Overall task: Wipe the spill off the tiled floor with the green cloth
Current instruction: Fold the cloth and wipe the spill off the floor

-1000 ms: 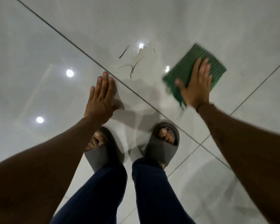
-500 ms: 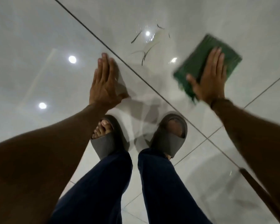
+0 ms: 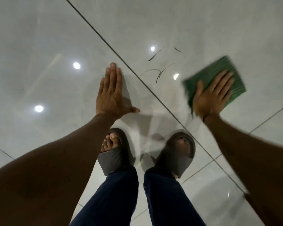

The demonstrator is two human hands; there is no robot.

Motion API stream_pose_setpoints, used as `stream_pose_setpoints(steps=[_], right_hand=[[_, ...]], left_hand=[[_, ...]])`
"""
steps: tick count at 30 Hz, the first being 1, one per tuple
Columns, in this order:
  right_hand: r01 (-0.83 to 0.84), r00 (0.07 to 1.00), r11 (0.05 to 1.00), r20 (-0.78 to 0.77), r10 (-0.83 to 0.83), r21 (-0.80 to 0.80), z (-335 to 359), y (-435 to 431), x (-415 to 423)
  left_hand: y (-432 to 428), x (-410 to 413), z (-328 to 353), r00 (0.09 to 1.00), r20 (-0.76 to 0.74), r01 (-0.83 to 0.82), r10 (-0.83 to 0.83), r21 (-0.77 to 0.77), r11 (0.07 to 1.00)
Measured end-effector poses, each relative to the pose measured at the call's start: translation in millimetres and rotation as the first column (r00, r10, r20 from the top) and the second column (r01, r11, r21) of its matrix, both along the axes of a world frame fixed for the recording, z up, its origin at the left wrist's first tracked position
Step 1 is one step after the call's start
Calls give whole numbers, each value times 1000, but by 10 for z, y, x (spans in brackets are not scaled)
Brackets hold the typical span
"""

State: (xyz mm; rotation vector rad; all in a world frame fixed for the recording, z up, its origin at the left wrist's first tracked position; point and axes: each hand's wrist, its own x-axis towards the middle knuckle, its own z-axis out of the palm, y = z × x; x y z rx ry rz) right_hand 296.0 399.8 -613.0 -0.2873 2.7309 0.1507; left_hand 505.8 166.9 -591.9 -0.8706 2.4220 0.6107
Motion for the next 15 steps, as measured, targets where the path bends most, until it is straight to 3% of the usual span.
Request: stream_pose_setpoints(steps=[1, 3, 6, 8, 10, 13, 15], right_hand=[[83, 993, 996, -79, -85, -26, -62, -257, -224], [68, 981, 995, -176, -80, -74, -135, -826, -491], [-246, 966, 960, -113, 232, -135, -187, -1429, -209], [-510, 859, 845, -55, 508, -160, -133, -1408, 276], [-667, 732, 724, 23, 680, -179, -78, -990, 625], [-684, 712, 717, 94, 696, -132, -12, -176, 508], [-585, 805, 810, 90, 587, -42, 3, 23, 189]], left_hand=[[3, 39, -40, 1000, -20, 5, -5, -6, 1000], [-4, 91, -88, 998, -55, 21, -23, -37, 999], [-5, 129, -66, 998, -55, 21, -26, -90, 996], [3, 132, -43, 999, -49, 14, -19, -86, 996], [-24, 185, -33, 999, -46, 18, -22, -77, 997], [-164, 258, -38, 994, -60, 85, -88, -52, 995], [-209, 294, -67, 991, -60, 114, -117, -62, 992]])
